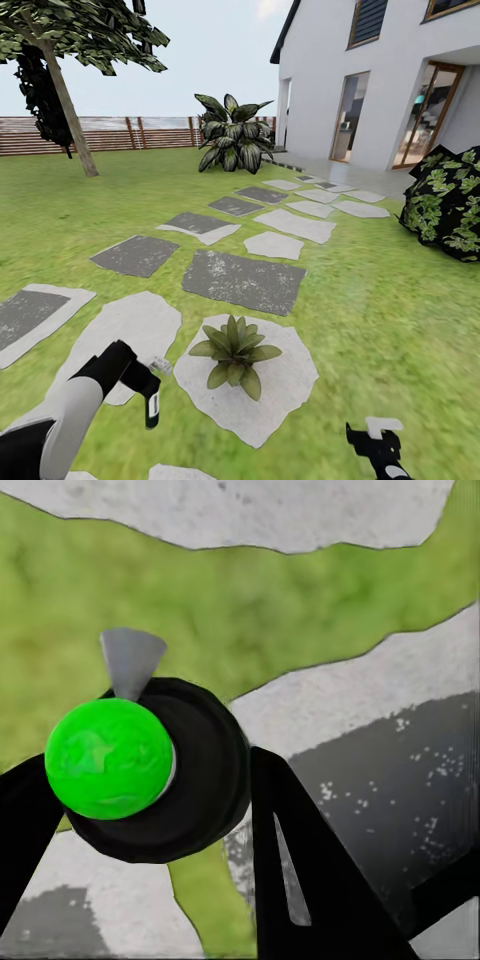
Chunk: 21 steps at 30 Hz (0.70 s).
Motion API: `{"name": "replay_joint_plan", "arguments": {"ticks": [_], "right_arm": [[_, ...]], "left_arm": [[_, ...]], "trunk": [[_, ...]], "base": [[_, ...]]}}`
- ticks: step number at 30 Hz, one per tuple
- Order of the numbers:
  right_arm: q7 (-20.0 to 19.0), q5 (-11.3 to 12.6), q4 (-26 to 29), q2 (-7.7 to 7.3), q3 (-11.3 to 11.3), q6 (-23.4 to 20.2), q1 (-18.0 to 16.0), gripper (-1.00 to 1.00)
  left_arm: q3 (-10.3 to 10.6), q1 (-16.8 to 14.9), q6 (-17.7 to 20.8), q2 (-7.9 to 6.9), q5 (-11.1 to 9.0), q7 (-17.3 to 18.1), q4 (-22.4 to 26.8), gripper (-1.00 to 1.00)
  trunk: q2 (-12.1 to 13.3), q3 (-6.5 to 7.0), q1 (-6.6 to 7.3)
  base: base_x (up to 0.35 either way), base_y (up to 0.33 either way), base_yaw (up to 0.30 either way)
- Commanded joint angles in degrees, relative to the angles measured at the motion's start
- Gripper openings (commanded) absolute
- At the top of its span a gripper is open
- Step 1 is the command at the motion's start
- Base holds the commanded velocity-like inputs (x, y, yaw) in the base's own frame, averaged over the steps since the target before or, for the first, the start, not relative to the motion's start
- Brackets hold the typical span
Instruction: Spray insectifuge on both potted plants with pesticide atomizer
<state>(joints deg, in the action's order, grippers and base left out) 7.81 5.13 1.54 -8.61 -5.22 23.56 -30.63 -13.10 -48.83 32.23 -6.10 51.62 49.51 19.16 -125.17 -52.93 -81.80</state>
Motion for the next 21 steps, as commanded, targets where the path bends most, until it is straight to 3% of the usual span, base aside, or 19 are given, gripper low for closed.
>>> {"name": "replay_joint_plan", "arguments": {"ticks": [1,5,12,21], "right_arm": [[0.15,0.47,-0.04,0.12,-0.55,0.17,0.12,1.00],[0.18,0.52,-0.01,0.31,-0.55,0.23,0.80,1.00],[0.19,1.00,0.04,0.42,-0.50,0.26,1.00,1.00],[0.28,1.03,0.04,0.37,-0.49,0.26,1.09,1.00]], "left_arm": [[-0.46,-0.33,2.45,0.17,0.33,0.33,0.08,-1.00],[-0.39,-0.62,5.50,0.49,0.47,0.32,0.05,-1.00],[-0.29,-0.49,6.23,1.29,0.93,0.32,-0.02,-1.00],[-0.17,-0.23,6.35,1.79,1.25,0.25,-0.09,-1.00]], "trunk": [[-0.02,-0.05,0.01],[-0.02,-0.05,0.01],[-0.02,-0.05,0.01],[-0.02,-0.05,0.01]], "base": [[0.000,0.000,0.000],[0.000,0.000,0.000],[0.011,0.000,0.000],[0.243,-0.118,0.000]]}}
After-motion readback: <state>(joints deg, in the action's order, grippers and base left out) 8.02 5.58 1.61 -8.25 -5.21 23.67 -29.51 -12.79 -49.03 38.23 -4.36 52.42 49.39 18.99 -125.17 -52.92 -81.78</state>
